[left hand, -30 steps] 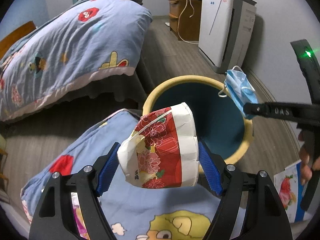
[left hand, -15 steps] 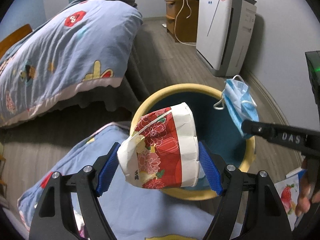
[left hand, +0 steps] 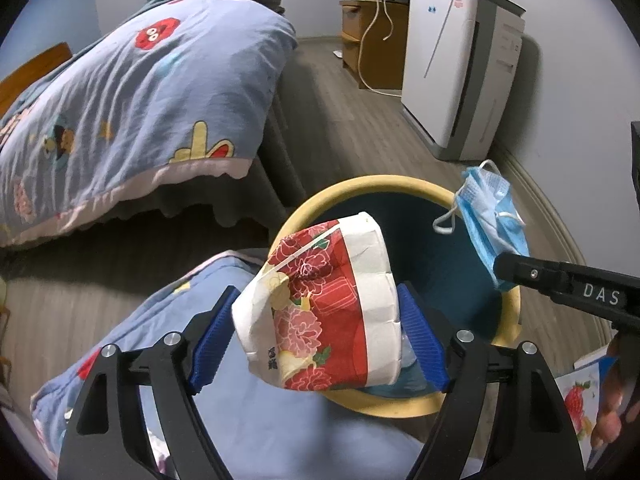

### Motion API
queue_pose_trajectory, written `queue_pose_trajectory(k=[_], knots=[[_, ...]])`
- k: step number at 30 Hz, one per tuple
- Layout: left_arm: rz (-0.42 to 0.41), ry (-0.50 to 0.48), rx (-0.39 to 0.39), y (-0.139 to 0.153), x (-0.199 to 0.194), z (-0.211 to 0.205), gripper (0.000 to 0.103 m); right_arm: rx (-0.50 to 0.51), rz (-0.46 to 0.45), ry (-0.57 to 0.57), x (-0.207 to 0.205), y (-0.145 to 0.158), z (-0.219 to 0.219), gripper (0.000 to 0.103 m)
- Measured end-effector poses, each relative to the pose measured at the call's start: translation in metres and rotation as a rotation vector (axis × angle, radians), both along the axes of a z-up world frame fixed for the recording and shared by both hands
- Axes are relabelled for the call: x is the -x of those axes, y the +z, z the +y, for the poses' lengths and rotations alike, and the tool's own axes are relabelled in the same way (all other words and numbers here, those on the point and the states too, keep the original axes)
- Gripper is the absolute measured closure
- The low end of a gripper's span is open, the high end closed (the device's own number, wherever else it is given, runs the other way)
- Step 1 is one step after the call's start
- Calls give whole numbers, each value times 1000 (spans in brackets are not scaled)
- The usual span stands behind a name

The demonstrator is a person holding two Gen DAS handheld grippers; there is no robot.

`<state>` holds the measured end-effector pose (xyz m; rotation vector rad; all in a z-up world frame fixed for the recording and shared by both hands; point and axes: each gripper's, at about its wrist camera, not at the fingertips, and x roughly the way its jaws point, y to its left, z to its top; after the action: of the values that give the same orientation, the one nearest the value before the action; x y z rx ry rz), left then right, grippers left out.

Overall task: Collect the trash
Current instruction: 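Open both grippers over the bin to drop the cup and mask, then move both grippers back over the remaining trash on the cushion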

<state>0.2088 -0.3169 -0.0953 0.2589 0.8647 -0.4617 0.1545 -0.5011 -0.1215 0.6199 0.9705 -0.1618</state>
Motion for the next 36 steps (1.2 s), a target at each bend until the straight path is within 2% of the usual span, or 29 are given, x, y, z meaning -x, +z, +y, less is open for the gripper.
queue_pose_trajectory(k=[5,8,11,15,22,24,29,36], knots=[[-5,11,21,4,0,6,20,-9,1,-27,2,0,-4,64],[-12,13,21,5,1,6,16,-8,3,-36,3,0,-4,64],[-12,16,20,5,0,8,16,-7,6,-40,3,-1,-5,58],[-7,26,15,2,0,14,16,0,11,-39,1,-1,-5,56],[2,48,14,4,3,33,15,24,6,-39,2,3,-2,37],[6,58,17,7,7,42,13,35,3,-38,1,6,1,25],[5,77,18,16,20,69,9,85,-1,-20,-1,16,15,8],[-21,165,14,40,38,126,7,167,-18,48,-3,39,48,6]])
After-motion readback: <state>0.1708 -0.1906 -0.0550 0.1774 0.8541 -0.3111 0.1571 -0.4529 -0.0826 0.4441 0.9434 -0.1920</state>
